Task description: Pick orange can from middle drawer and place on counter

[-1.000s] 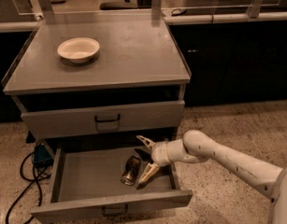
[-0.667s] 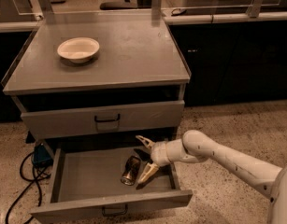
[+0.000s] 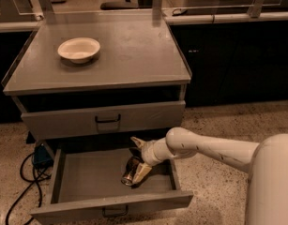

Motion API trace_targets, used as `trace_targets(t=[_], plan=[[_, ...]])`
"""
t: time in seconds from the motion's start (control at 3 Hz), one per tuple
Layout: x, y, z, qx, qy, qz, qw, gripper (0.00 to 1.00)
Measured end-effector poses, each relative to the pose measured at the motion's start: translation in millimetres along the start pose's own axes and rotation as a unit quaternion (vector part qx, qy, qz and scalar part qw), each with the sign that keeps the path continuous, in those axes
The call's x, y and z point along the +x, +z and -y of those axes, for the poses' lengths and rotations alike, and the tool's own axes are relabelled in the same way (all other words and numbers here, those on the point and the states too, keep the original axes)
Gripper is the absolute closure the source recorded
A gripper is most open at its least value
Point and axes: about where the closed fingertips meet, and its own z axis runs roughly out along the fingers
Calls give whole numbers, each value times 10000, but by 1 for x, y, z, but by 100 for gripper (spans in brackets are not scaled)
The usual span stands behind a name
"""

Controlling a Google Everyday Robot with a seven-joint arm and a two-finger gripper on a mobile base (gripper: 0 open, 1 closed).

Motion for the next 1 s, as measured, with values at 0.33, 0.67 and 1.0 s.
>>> trace_targets(t=[0.33,0.67,1.0], plan=[[0,0,0,-1,0,0,10000,0],[14,26,-11,-211,146,166,9995,0],[30,71,-31,-528,367,429,9970,0]])
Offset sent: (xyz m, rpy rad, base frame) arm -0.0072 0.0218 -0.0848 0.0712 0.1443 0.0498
